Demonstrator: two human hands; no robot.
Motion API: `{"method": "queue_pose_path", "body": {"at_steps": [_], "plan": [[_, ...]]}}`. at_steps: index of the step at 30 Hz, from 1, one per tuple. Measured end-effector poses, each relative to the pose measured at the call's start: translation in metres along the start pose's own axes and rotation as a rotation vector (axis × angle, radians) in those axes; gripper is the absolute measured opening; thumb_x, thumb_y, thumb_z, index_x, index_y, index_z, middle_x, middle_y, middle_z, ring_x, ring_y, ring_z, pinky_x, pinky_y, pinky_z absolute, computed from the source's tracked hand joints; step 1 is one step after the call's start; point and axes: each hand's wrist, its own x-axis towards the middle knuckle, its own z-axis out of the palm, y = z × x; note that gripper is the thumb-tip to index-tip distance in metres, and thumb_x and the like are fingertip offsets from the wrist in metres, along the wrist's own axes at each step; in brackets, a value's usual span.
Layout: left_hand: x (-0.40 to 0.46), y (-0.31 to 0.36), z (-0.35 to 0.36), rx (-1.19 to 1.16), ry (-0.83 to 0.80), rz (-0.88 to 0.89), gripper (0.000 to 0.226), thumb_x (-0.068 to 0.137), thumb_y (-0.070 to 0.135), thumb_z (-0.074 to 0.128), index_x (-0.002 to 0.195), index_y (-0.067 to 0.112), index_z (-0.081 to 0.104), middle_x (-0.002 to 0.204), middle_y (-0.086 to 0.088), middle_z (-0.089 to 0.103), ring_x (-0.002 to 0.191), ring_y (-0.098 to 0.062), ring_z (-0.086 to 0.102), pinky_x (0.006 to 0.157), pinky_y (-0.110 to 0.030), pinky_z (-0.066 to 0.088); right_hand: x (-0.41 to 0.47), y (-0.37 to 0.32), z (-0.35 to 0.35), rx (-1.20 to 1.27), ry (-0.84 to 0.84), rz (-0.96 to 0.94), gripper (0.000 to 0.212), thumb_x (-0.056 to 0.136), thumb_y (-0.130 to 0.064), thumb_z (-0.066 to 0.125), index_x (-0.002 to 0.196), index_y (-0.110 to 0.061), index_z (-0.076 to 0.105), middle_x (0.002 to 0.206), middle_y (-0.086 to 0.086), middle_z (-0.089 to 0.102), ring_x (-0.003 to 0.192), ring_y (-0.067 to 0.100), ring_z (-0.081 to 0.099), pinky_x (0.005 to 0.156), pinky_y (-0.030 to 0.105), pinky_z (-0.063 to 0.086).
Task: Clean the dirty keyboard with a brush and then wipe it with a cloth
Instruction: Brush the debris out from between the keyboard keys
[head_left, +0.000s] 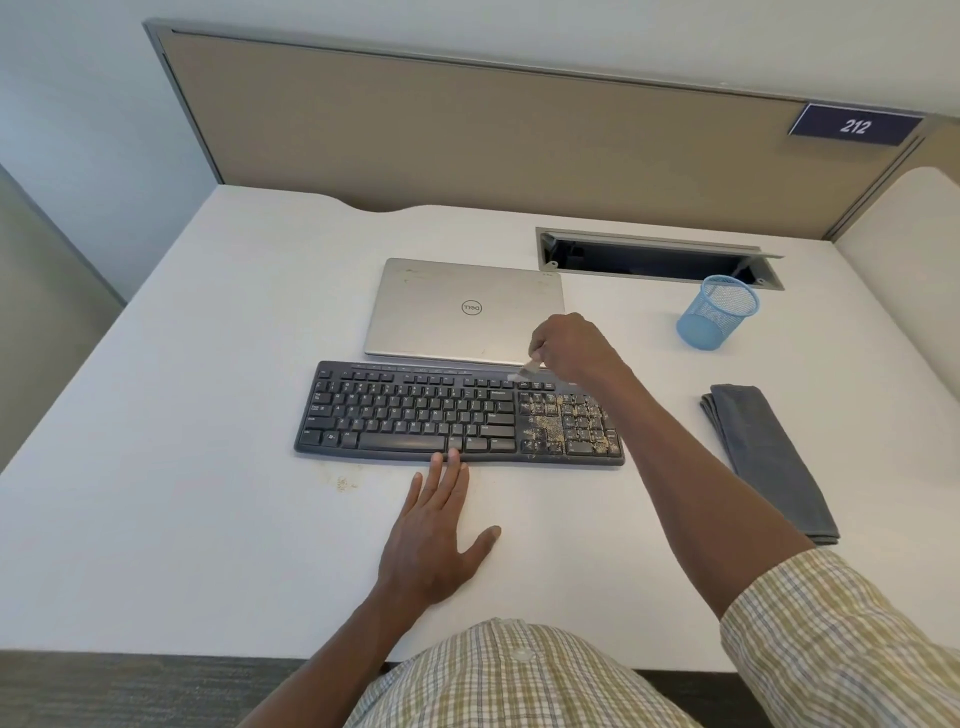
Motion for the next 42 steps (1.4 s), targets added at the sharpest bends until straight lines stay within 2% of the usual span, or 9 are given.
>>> {"method": "queue_pose_path", "body": {"at_steps": [3,8,13,17,24,29,33,37,42], "plan": [[0.0,0.0,0.0,0.0,0.003,0.001,0.087,0.096,0.074,0.023,0.158,0.021,-0.009,0.165,0.007,-0.022,0.153,-0.011,-0.023,0.126,-0.033,-0.005,0.004,0.005,-0.013,-0.084,0.007,-0.016,0.017,0.09,-0.007,0.059,0.089,-0.009,0.075,0.09,0.006,0.074,0.08,0.024,0.069,0.074,0.034,0.057],[0.0,0.0,0.001,-0.005,0.01,-0.004,0.088,0.097,0.074,0.026,0.16,0.02,-0.004,0.167,0.005,-0.016,0.154,-0.012,-0.019,0.125,-0.033,-0.005,0.004,-0.004,-0.012,-0.063,-0.033,-0.092,0.017,0.091,-0.006,0.06,0.089,-0.01,0.076,0.092,0.002,0.071,0.08,0.02,0.065,0.068,0.027,0.046],[0.001,0.0,0.001,0.007,0.004,-0.008,0.089,0.097,0.073,0.027,0.162,0.018,-0.001,0.167,0.006,-0.017,0.154,-0.012,-0.021,0.126,-0.033,-0.005,0.003,0.004,-0.014,-0.133,-0.056,-0.039,0.019,0.083,-0.001,0.059,0.083,-0.011,0.075,0.086,0.006,0.073,0.076,0.025,0.069,0.07,0.033,0.057],[0.001,0.0,0.001,-0.001,0.011,-0.014,0.089,0.097,0.073,0.029,0.162,0.017,0.003,0.168,0.005,-0.015,0.154,-0.012,-0.018,0.125,-0.033,-0.004,0.006,-0.003,-0.018,-0.078,-0.047,-0.065,0.015,0.089,-0.006,0.062,0.088,-0.012,0.076,0.084,0.0,0.069,0.079,0.021,0.067,0.072,0.03,0.053],[0.0,0.0,-0.001,0.002,0.012,-0.008,0.09,0.097,0.073,0.027,0.162,0.017,0.002,0.167,0.006,-0.017,0.153,-0.011,-0.02,0.124,-0.031,-0.007,-0.002,0.017,-0.018,-0.136,-0.009,0.015,0.018,0.083,-0.003,0.058,0.084,-0.009,0.074,0.084,0.006,0.072,0.073,0.025,0.068,0.069,0.032,0.057],[0.0,0.001,-0.002,0.013,0.002,-0.006,0.09,0.096,0.074,0.025,0.162,0.017,0.001,0.167,0.006,-0.019,0.153,-0.011,-0.023,0.123,-0.03,-0.009,-0.001,0.004,-0.015,-0.013,-0.022,-0.061,0.016,0.093,-0.008,0.06,0.09,-0.01,0.076,0.088,0.003,0.071,0.075,0.018,0.064,0.066,0.027,0.045],[0.0,0.002,-0.003,0.019,-0.007,-0.008,0.091,0.095,0.074,0.023,0.162,0.017,0.0,0.167,0.006,-0.019,0.153,-0.011,-0.022,0.124,-0.03,-0.008,-0.007,0.021,-0.007,-0.043,-0.01,-0.011,0.013,0.092,-0.01,0.064,0.09,-0.012,0.077,0.089,0.004,0.073,0.072,0.017,0.063,0.064,0.026,0.044],[0.0,0.002,-0.002,0.014,-0.003,-0.005,0.09,0.096,0.074,0.024,0.162,0.017,0.0,0.167,0.006,-0.019,0.153,-0.011,-0.022,0.124,-0.031,-0.008,-0.003,0.021,-0.015,-0.066,0.035,-0.021,0.016,0.089,-0.007,0.062,0.083,-0.012,0.076,0.085,0.005,0.073,0.072,0.021,0.067,0.065,0.028,0.051],[0.0,0.002,-0.003,0.012,-0.001,-0.004,0.09,0.096,0.074,0.024,0.162,0.017,0.001,0.167,0.005,-0.016,0.153,-0.012,-0.021,0.125,-0.031,-0.007,0.0,0.01,-0.01,-0.055,-0.008,-0.07,0.015,0.092,-0.01,0.062,0.089,-0.012,0.076,0.087,0.003,0.072,0.073,0.018,0.064,0.064,0.027,0.045]]}}
